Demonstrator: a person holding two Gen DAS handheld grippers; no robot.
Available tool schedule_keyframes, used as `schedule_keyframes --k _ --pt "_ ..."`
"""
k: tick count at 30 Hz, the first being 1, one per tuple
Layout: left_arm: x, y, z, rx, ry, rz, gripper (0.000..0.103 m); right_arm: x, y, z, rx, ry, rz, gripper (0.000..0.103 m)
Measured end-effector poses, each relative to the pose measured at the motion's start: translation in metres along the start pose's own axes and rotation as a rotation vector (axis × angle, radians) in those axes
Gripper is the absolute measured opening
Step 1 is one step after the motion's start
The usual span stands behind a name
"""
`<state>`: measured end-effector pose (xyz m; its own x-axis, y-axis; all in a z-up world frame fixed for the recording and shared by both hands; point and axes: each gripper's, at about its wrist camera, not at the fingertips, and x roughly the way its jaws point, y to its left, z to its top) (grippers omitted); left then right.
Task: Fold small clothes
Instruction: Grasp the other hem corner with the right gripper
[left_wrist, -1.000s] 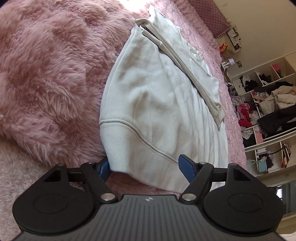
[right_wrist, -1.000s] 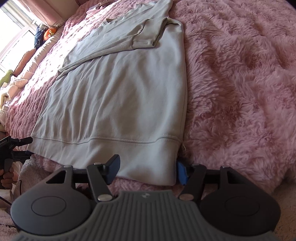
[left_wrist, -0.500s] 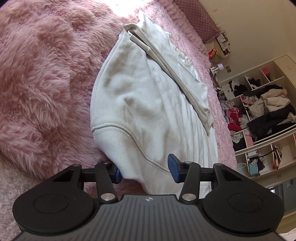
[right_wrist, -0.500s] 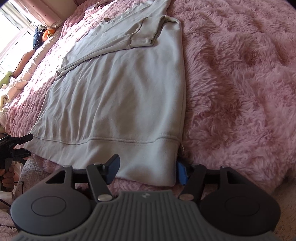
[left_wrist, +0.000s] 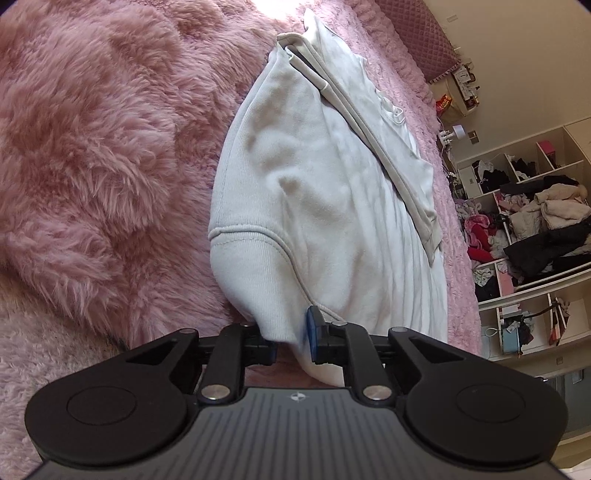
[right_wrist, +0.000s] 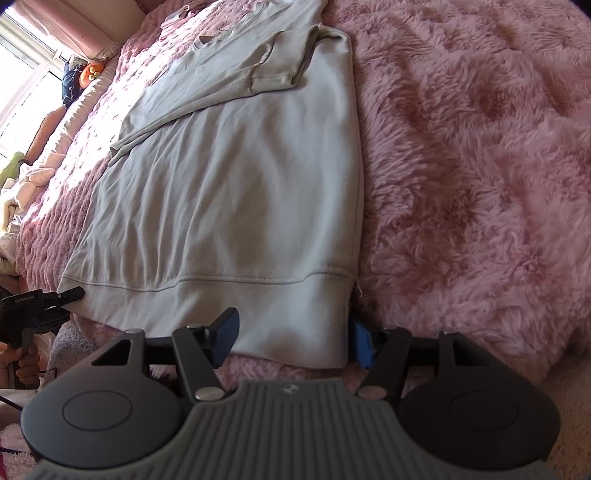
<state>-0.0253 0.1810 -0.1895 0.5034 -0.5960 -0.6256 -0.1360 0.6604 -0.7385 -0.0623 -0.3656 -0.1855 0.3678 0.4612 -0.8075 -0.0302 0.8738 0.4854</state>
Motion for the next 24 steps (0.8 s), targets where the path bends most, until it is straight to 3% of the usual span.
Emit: schedule_keyframes --k 2,9,11,18,20,24 --pt "-0.006 0.003 0.000 -0.032 -0.034 0.003 0.024 -0.001 -0.002 0.000 0.011 0.007 0.009 0.060" --pt "-0.020 0.020 0.001 -0.165 -0.172 -0.041 0.026 0.000 -0.001 -0.001 0.018 0.010 0.008 0.060" --pt "-0.018 0.022 0.001 -0.198 -0.165 -0.005 0.042 0.001 0.000 0.000 0.019 0.015 0.009 0.060" --pt "-0.042 0.038 -0.010 -0.254 -0.312 -0.034 0.054 -0.001 -0.005 0.001 0.037 0.020 0.021 0.060" --pt "-0.038 0.042 -0.004 -0.269 -0.305 -0.058 0.054 0.001 -0.006 0.002 0.041 0.023 0.021 0.060" --pt "-0.018 0.037 0.010 -0.208 -0.189 -0.055 0.054 0.002 -0.004 0.004 0.034 0.030 0.023 0.061"
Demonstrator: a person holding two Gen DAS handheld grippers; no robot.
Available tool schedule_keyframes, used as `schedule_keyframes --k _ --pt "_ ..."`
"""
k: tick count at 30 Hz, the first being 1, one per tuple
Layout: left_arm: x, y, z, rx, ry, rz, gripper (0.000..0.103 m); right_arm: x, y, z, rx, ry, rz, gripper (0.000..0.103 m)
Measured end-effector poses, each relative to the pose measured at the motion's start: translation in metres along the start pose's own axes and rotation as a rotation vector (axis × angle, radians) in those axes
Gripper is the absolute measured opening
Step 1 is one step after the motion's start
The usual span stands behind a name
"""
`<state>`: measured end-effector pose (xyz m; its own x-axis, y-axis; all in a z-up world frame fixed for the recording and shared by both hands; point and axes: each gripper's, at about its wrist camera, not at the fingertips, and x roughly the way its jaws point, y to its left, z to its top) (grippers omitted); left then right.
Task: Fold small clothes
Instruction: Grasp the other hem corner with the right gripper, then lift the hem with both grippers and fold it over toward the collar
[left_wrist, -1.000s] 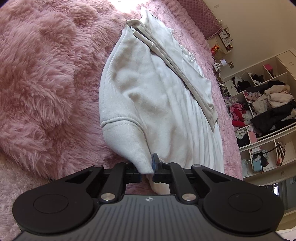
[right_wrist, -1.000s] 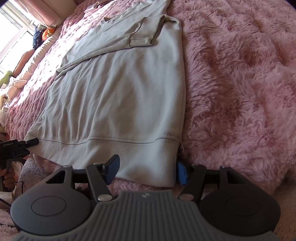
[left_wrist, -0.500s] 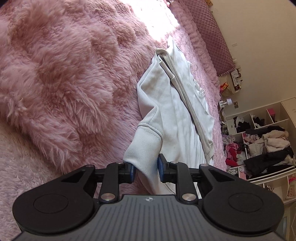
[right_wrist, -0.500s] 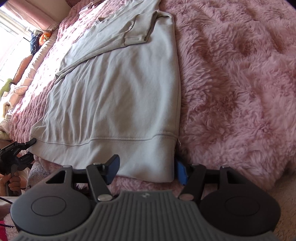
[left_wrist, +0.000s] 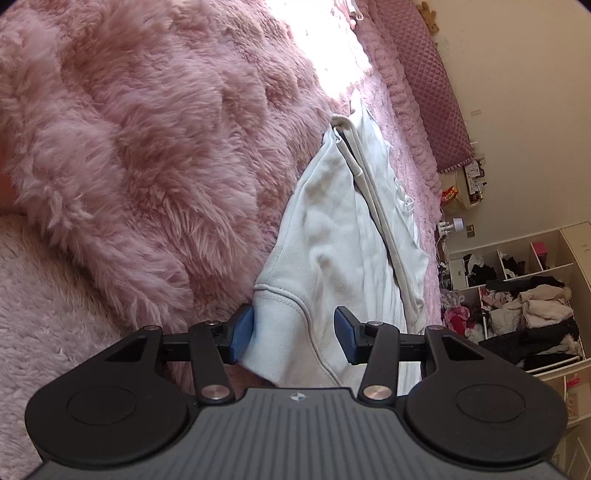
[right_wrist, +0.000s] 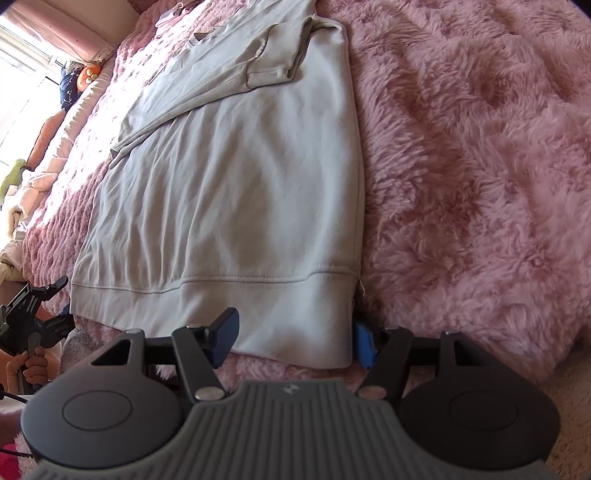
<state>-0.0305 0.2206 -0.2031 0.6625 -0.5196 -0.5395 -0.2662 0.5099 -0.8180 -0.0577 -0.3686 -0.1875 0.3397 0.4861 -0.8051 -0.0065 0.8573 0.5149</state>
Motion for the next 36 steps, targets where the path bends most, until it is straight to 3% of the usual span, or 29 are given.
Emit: schedule_keyframes --k 4,7,11,14,16,17,20,24,28,36 --pt "0.007 -0.006 0.006 0.052 0.063 -0.004 0.054 -0.001 -0.001 -0.001 0.006 0.000 0.002 0.061" --pt "0.006 -0.008 0.013 0.143 0.079 0.103 0.054 -0.001 -0.003 -0.002 0.012 0.003 0.005 0.061" --pt "0.017 -0.001 0.019 0.112 0.189 0.019 0.054 0.000 -0.003 -0.001 0.020 -0.002 0.008 0.060" --pt "0.020 -0.007 0.015 0.149 0.219 -0.029 0.052 -0.002 -0.001 0.000 0.006 -0.008 -0.005 0.035" --pt "0.020 -0.008 0.012 0.147 0.233 -0.082 0.039 -0.004 -0.003 0.000 0.004 -0.006 -0.016 0.015" --pt "0.020 -0.010 0.010 0.160 0.236 -0.093 0.029 -0.006 -0.005 0.000 0.016 -0.007 -0.012 0.013" --pt "0.020 -0.023 0.007 0.235 0.241 -0.087 0.016 -0.016 -0.013 0.001 0.065 -0.015 0.023 0.009" --pt "0.018 -0.033 0.011 0.229 0.226 -0.130 0.013 -0.025 -0.013 0.005 0.085 -0.026 0.056 0.006" --pt "0.017 -0.039 0.022 0.160 0.193 -0.265 0.013 -0.037 -0.013 0.015 0.128 -0.055 0.126 0.004" --pt "0.035 -0.071 0.059 0.191 0.090 -0.427 0.012 -0.057 -0.020 0.066 0.240 -0.212 0.240 0.003"
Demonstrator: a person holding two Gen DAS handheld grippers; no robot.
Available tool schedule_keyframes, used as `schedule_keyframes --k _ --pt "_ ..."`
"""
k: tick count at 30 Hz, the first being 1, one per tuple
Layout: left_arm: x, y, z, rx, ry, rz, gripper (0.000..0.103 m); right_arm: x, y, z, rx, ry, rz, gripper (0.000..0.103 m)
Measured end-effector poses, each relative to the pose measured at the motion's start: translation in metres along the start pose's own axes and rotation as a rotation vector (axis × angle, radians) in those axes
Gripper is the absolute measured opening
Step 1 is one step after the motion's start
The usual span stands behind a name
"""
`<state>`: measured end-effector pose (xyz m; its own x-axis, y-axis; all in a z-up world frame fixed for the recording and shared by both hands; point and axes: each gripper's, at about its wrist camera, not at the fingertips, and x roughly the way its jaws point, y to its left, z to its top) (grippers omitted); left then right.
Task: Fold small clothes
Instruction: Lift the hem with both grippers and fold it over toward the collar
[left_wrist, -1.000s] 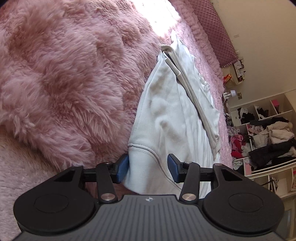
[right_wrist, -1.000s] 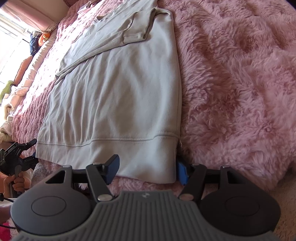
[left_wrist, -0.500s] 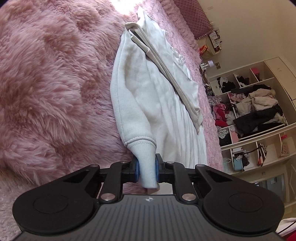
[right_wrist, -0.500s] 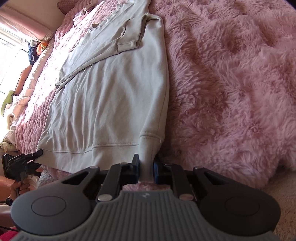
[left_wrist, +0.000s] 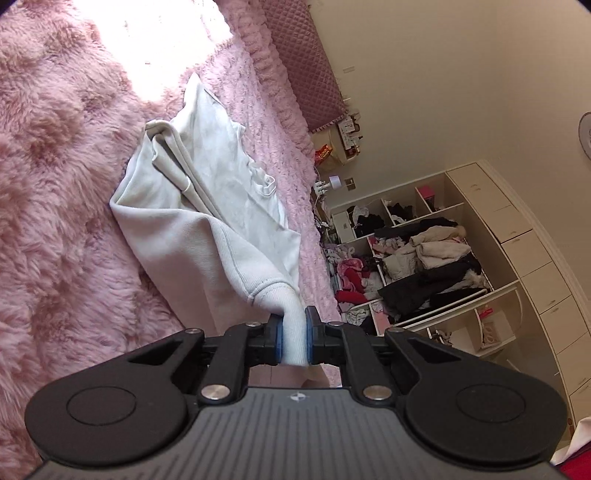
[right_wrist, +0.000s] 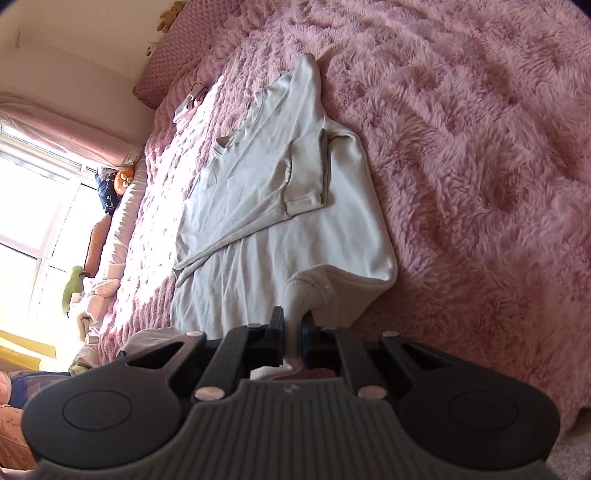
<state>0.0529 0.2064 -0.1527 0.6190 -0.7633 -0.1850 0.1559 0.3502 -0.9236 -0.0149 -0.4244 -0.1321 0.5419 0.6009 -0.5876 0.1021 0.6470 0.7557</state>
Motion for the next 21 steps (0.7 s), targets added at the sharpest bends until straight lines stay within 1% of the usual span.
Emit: schedule_keyframes --k 5,6,8,12,16,19,20,21 --pt "0.024 0.001 0.046 0.022 -0.058 -0.048 0.012 0.013 0.014 0.060 0.018 -0.070 0.044 0.003" --pt "0.030 0.001 0.059 0.033 -0.072 -0.055 0.011 0.019 0.019 0.078 0.012 -0.089 0.053 0.003" --pt "0.042 0.004 0.082 0.044 -0.097 -0.061 0.011 0.031 0.027 0.107 -0.005 -0.123 0.054 0.003" --pt "0.069 0.015 0.118 0.028 -0.139 -0.070 0.012 0.066 0.035 0.168 -0.013 -0.175 0.041 0.003" --pt "0.105 0.033 0.149 0.023 -0.140 -0.006 0.011 0.111 0.029 0.221 0.011 -0.189 0.004 0.002" --pt "0.123 0.053 0.167 -0.012 -0.146 0.036 0.011 0.146 0.024 0.248 0.007 -0.172 -0.029 0.002" --pt "0.127 0.059 0.172 -0.018 -0.143 0.059 0.011 0.159 0.021 0.256 0.008 -0.165 -0.046 0.002" --pt "0.134 0.068 0.180 -0.030 -0.134 0.110 0.011 0.170 0.017 0.263 0.019 -0.155 -0.054 0.002"
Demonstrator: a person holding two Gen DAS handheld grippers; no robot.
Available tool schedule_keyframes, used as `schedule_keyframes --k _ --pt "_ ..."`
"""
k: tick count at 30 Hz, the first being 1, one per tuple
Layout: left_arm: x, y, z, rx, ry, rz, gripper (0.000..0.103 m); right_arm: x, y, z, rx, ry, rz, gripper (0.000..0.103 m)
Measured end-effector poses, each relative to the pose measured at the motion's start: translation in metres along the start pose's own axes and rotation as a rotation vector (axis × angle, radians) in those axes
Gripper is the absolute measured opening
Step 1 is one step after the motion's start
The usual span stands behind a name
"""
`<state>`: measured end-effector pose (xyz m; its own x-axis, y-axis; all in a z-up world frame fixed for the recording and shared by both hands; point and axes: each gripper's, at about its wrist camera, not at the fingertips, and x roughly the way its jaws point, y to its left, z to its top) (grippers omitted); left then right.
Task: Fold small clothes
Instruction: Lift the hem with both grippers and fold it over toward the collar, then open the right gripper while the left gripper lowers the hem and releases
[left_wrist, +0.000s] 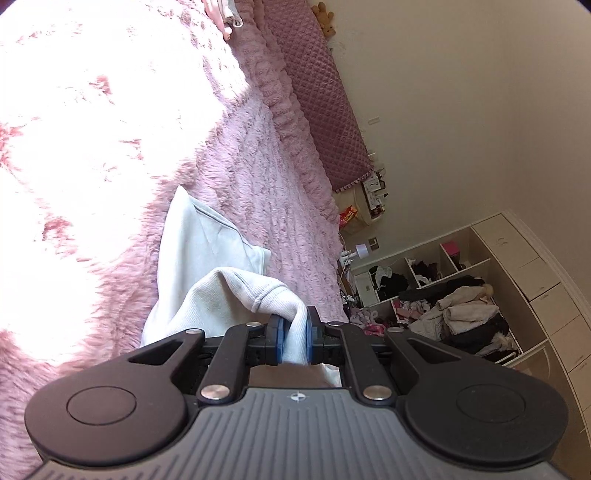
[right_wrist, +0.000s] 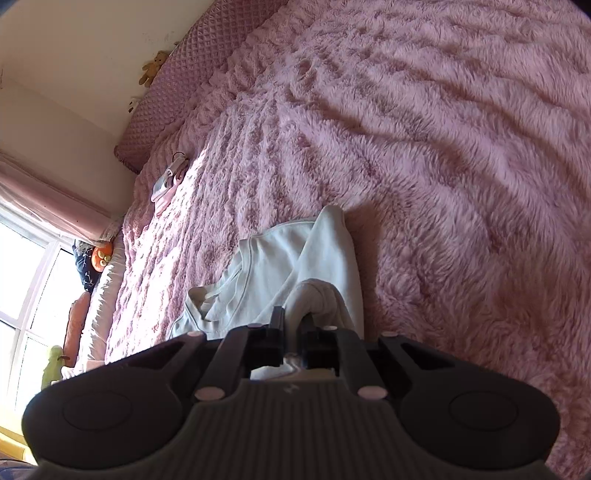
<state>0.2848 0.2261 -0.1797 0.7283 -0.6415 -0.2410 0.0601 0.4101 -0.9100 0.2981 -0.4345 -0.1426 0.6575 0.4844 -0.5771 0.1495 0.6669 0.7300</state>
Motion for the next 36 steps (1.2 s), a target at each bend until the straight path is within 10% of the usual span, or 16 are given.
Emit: schedule_keyframes --k 8,12,17,22,32,36 --pt "0.026 0.019 0.039 -0.066 0.121 0.118 0.020 0.048 -0.037 0.021 0.184 0.033 0.016 0.011" --pt "-0.006 -0.004 0.051 0.040 0.079 0.141 0.027 0.010 -0.036 0.022 0.127 -0.093 0.042 0.063" --pt "-0.064 0.000 0.030 0.013 -0.041 0.100 0.031 -0.040 -0.039 -0.001 -0.021 -0.123 -0.008 0.063" --pt "-0.098 -0.003 -0.026 0.160 0.014 0.236 0.032 -0.065 -0.031 -0.062 -0.307 -0.026 -0.120 0.063" --pt "-0.127 0.011 -0.086 0.168 0.086 0.277 0.038 -0.073 -0.046 -0.114 -0.283 0.013 -0.084 0.061" --pt "-0.117 0.010 -0.088 0.191 0.092 0.297 0.039 -0.062 -0.044 -0.114 -0.267 0.039 -0.096 0.034"
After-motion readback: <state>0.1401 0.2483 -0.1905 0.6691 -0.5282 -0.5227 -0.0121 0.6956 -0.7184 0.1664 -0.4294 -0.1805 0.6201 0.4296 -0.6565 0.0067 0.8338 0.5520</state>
